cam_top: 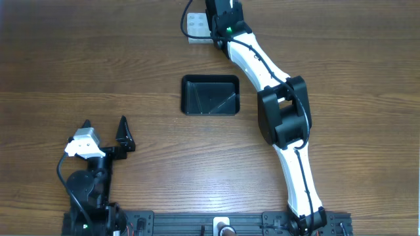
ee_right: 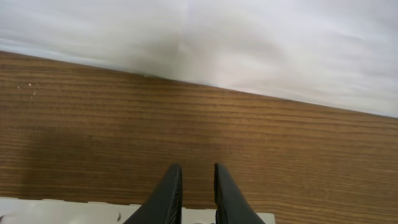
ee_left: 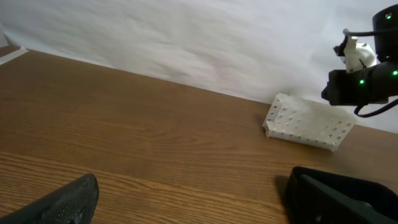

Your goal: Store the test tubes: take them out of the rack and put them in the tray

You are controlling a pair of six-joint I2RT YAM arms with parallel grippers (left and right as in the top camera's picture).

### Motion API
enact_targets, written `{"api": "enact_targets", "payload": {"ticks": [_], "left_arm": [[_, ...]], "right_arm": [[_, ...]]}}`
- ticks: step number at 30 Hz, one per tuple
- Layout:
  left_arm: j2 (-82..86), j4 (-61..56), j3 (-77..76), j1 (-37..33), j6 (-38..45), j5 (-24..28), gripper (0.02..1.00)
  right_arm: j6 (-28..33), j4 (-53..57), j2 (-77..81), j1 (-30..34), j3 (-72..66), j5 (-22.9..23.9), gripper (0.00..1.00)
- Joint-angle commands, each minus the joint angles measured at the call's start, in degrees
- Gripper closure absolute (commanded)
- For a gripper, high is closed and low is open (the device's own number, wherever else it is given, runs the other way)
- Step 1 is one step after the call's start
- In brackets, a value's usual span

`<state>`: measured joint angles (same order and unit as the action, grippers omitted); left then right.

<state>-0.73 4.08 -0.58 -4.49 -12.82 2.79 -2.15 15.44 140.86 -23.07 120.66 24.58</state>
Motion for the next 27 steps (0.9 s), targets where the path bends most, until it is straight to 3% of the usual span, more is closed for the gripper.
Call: {"api": "enact_targets", "payload": {"ticks": [1, 10, 15, 21, 27], "left_arm": [[0.3, 0.3, 0.2, -0.3, 0.9, -0.3, 0.02], [0.3, 0.3, 0.2, -0.3, 0.9, -0.3, 0.02], [0.3, 0.3, 0.2, -0.3, 0.9, -0.3, 0.023], [0.3, 0.3, 0.2, -0.3, 0.9, -0.3, 0.02], [0.3, 0.3, 0.2, -0.3, 0.9, -0.3, 0.02]], "right_arm": [[-0.1, 1.1, -3.4, -0.3, 3.8, 0.8, 0.928], [-0.2, 5.7, -8.2, -0.6, 8.5, 0.8, 0.939], [-3.1, 12.6, -10.4, -1.4, 11.2, 0.8, 0.941], [-13.8, 23.6, -13.6, -2.5, 13.1, 0.4, 0.943], [-27.6, 39.1, -15.3, -2.9, 13.3, -5.8, 0.954]]}}
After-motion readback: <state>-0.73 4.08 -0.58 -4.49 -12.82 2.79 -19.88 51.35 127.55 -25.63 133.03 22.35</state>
